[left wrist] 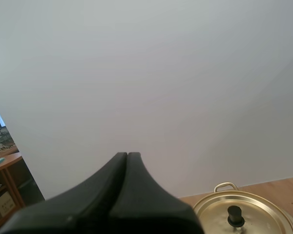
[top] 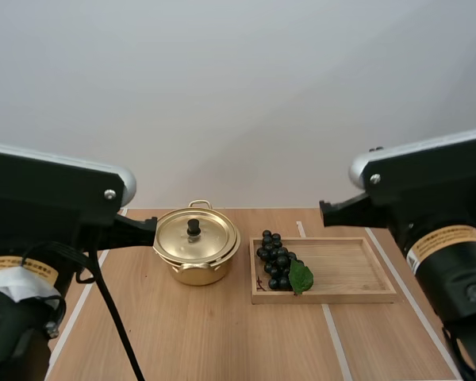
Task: Open the pot, put the pineapple inside, and close it
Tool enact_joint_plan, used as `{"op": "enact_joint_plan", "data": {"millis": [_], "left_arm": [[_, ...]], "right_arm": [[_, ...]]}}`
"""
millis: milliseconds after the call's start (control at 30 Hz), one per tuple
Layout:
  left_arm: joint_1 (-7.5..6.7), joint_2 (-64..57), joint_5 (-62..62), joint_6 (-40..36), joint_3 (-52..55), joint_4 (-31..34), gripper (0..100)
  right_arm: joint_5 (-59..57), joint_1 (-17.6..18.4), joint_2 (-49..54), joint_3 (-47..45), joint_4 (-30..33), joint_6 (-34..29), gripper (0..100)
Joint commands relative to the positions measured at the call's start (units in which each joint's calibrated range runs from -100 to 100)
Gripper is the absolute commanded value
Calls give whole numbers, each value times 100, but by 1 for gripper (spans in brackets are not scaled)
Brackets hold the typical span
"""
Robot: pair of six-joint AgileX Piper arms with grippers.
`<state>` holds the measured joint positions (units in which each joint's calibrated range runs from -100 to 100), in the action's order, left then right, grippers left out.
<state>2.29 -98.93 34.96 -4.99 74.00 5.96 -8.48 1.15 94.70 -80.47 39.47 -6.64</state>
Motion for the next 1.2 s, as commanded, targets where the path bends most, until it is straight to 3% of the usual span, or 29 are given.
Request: {"op": "enact_joint_plan", "data": {"millis": [0, 100, 333, 500, 767, 1000, 1167], "left_arm": [[-6, -107, -239, -47, 458, 32, 0], [-23, -107, -314, 32, 792, 44, 0], [-145, -107, -298, 32, 1348, 73, 0], [-146, -107, -298, -242, 1769, 73, 0], [-146, -107, -298, -703, 2285, 73, 0], [-82, -107, -315, -947, 2600, 73, 0], [-50, -107, -361, -997, 2600, 73, 0]], "right_arm": [[82, -20, 398, -424, 407, 66, 0], [47, -27, 530, -788, 186, -19, 0], [-758, -94, 530, -1378, -1039, -158, 0], [-940, -142, 530, -1928, -1031, -148, 0], [-1881, -201, 530, -1953, -1205, -31, 0], [-2656, -201, 530, -1953, -1405, 812, 0], [-2642, -201, 530, -1953, -1988, 812, 0]]}}
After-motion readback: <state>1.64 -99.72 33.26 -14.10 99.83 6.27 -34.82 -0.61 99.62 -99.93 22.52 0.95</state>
